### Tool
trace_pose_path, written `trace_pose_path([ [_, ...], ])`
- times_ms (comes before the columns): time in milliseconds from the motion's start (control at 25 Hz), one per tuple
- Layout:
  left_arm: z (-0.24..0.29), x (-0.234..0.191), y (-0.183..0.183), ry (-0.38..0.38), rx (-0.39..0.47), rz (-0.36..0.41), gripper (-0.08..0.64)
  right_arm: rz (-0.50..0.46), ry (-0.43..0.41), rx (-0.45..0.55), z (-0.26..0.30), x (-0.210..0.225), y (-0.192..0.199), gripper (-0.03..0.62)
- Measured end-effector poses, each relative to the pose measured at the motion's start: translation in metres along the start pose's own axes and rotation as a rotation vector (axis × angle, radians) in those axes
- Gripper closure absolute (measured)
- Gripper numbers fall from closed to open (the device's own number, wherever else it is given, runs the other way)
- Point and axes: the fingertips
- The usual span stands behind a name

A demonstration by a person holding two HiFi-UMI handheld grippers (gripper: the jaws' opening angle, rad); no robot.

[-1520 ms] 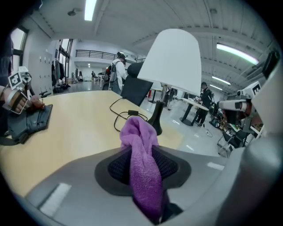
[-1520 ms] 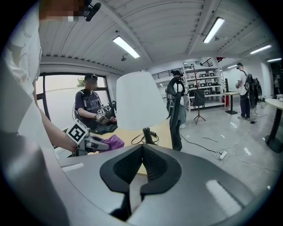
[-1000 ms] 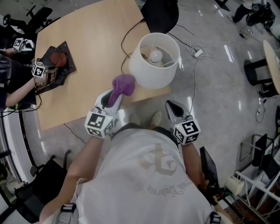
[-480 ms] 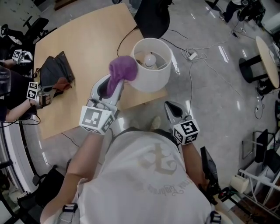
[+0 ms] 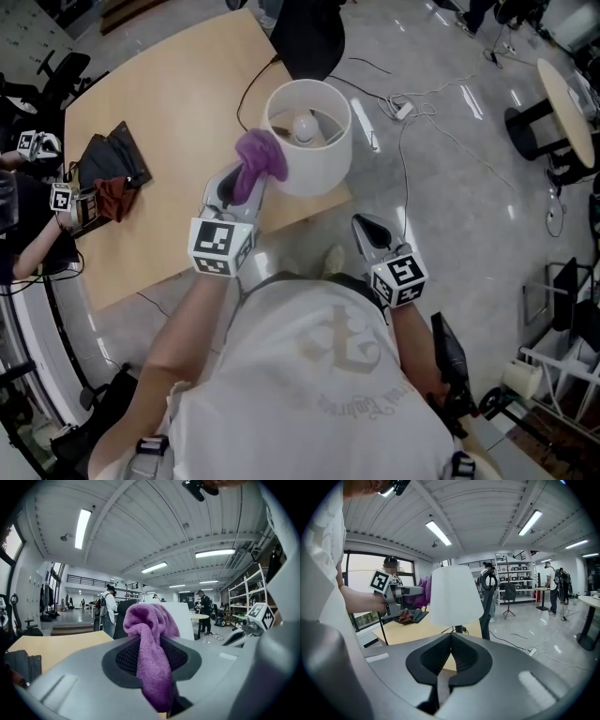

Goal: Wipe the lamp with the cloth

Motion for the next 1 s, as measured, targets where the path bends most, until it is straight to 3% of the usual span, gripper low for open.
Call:
trace_pose_path([
  [440,0.000,0.002,0.077,0.011,-0.147,-0.155,0.456,0.006,0.004,-0.010,0.001,-0.001,0.005,0.578],
  [680,-0.002,0.001,0.102,0.017,-0.213,-0.201,0.454,0.005,0.011,-0.013,-0.004,-0.005,0.007,0.578],
  [800,-0.006,-0.009,0.102,-0.012,-0.204,-0.225,0.455,0.002,0.009,-0.013,-0.007,-0.005,0.010,0.578],
  [1000,-0.025,-0.028,0.064,-0.075,-0.097,-0.229,0.455,-0.006,-0.005,-0.004,-0.006,-0.001,0.009,0.578],
])
Point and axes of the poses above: the fingertips, and each gripper's own axes: z forward along the fingers, x to its right, y out of its underside, and after that the axes turned 5 degrees about -x, right-handed
